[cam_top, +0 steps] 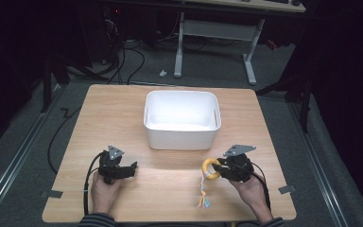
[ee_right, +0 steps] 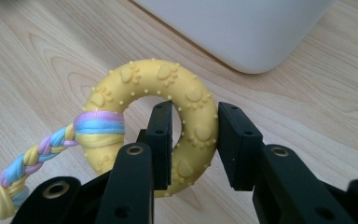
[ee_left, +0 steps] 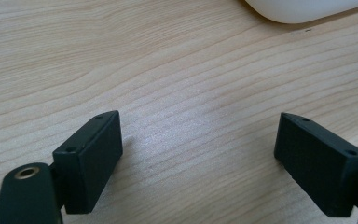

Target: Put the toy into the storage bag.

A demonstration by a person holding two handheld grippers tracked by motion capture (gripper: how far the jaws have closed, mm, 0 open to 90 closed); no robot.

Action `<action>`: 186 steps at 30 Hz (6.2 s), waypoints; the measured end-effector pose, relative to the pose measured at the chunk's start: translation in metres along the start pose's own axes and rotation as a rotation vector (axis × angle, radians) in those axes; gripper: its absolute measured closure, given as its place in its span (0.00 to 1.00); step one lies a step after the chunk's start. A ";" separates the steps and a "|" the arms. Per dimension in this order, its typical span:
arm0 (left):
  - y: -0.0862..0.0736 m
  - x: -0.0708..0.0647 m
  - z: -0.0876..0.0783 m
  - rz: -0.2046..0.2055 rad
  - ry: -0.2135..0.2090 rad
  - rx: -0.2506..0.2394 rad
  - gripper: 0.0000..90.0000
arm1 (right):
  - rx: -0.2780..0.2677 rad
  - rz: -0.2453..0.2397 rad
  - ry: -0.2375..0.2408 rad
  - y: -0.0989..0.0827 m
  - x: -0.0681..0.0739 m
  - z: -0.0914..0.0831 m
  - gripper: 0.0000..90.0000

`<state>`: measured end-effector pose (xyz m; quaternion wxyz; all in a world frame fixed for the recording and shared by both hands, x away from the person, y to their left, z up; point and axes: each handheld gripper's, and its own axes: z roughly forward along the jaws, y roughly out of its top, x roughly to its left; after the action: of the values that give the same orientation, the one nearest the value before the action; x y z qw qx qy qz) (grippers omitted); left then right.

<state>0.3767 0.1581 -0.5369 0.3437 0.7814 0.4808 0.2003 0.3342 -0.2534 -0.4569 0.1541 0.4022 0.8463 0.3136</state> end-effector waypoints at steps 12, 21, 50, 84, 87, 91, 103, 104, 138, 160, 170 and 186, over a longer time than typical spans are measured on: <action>0.000 0.000 0.000 -0.001 0.000 -0.001 0.18 | -0.034 0.006 -0.005 0.009 -0.010 -0.027 0.75; 0.000 0.000 0.000 -0.001 0.000 -0.001 0.18 | -0.055 -0.004 0.004 0.022 -0.012 -0.045 0.75; 0.000 0.000 0.000 -0.001 0.000 -0.001 0.18 | -0.096 -0.018 0.023 0.084 -0.020 -0.061 0.75; 0.000 0.000 0.000 -0.001 0.001 -0.001 0.18 | -0.072 0.103 0.019 0.139 -0.045 -0.043 0.75; 0.000 0.000 0.000 -0.001 0.001 -0.001 0.18 | -0.075 0.106 0.010 0.146 -0.045 -0.041 0.75; 0.000 0.000 0.000 -0.001 0.001 -0.001 0.18 | -0.057 0.111 0.002 0.155 -0.045 -0.035 0.75; 0.000 0.000 0.000 -0.001 0.001 0.000 0.18 | -0.034 0.129 -0.003 0.176 -0.045 -0.019 0.75; 0.000 0.000 0.000 -0.001 0.001 0.000 0.18 | -0.034 0.130 -0.002 0.177 -0.045 -0.017 0.75; 0.000 0.000 0.000 -0.001 0.001 -0.001 0.18 | 0.056 0.277 -0.122 0.191 -0.069 0.035 0.75; 0.000 0.000 0.000 -0.001 0.000 -0.001 0.18 | 0.168 0.199 -0.162 0.173 -0.059 0.057 0.75; 0.000 0.000 0.000 -0.001 0.000 -0.001 0.18 | 0.196 0.158 -0.134 0.166 -0.054 0.052 0.75; 0.000 0.000 0.000 -0.001 0.001 -0.001 0.18 | 0.226 0.128 -0.088 0.162 -0.048 0.047 0.75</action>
<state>0.3766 0.1582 -0.5369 0.3440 0.7809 0.4813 0.2005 0.4829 -0.1940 -0.3861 0.1246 0.4837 0.8411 0.2075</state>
